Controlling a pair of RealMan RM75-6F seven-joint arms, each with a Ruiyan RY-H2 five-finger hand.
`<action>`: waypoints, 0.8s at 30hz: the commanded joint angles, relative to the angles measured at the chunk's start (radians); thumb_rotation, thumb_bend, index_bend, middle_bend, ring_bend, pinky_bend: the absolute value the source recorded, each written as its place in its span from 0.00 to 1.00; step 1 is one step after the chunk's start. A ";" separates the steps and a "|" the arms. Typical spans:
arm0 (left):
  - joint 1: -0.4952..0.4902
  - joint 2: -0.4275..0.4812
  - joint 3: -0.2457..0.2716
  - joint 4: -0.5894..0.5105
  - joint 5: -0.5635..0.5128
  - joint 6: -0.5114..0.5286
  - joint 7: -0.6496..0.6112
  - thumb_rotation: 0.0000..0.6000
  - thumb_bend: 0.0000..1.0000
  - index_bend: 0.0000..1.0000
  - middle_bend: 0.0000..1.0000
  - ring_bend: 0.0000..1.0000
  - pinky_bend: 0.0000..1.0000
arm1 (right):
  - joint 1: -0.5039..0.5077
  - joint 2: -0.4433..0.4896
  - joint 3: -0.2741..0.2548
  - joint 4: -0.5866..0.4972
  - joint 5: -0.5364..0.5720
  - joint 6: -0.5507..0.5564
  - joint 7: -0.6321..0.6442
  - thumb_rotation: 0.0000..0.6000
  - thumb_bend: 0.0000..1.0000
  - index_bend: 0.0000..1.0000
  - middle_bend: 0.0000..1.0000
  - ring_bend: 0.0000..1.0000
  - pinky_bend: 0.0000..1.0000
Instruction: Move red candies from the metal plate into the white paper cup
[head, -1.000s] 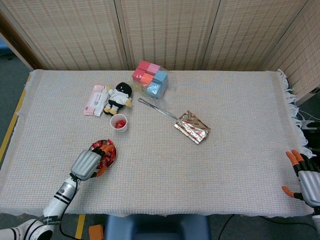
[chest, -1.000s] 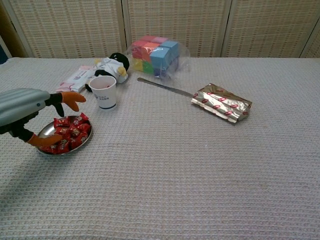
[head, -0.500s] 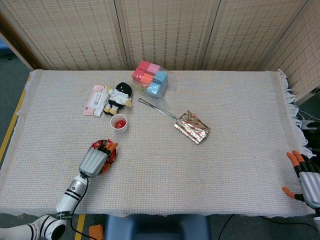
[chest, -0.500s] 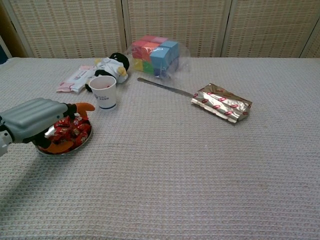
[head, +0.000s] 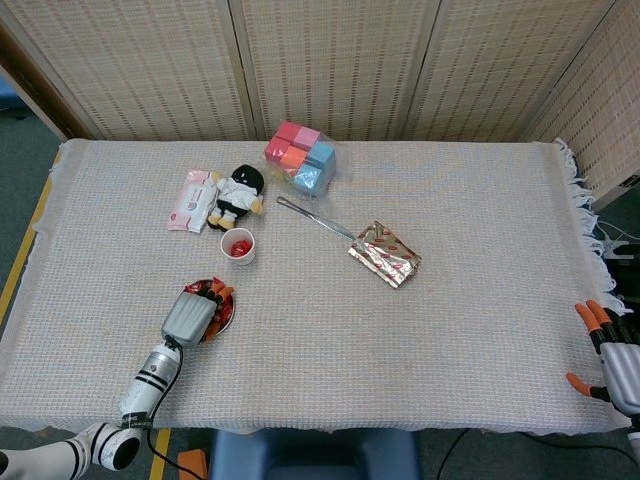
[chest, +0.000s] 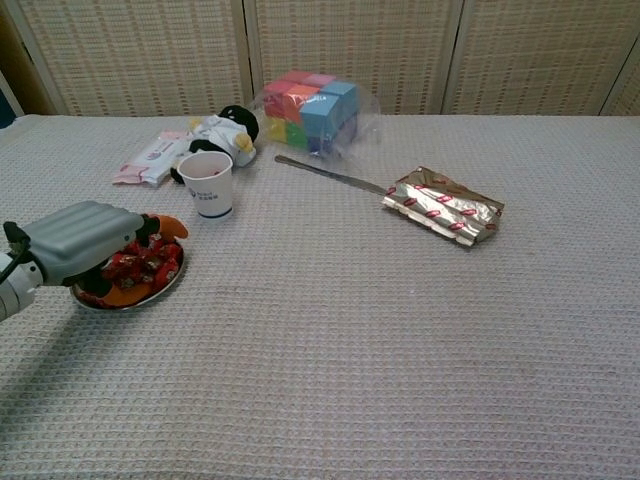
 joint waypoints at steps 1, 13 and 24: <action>0.001 -0.005 0.001 0.007 0.002 -0.003 -0.002 1.00 0.35 0.26 0.24 0.33 0.99 | 0.000 0.000 0.000 0.000 0.001 -0.002 -0.001 1.00 0.09 0.00 0.00 0.00 0.13; 0.007 -0.022 -0.003 0.047 0.018 0.003 -0.035 1.00 0.37 0.40 0.35 0.42 1.00 | 0.001 -0.001 0.000 -0.003 0.006 -0.006 -0.008 1.00 0.09 0.00 0.00 0.00 0.13; 0.008 -0.028 -0.011 0.065 0.028 0.005 -0.056 1.00 0.41 0.50 0.49 0.51 1.00 | 0.001 0.001 0.001 -0.006 0.010 -0.008 -0.010 1.00 0.09 0.00 0.00 0.00 0.14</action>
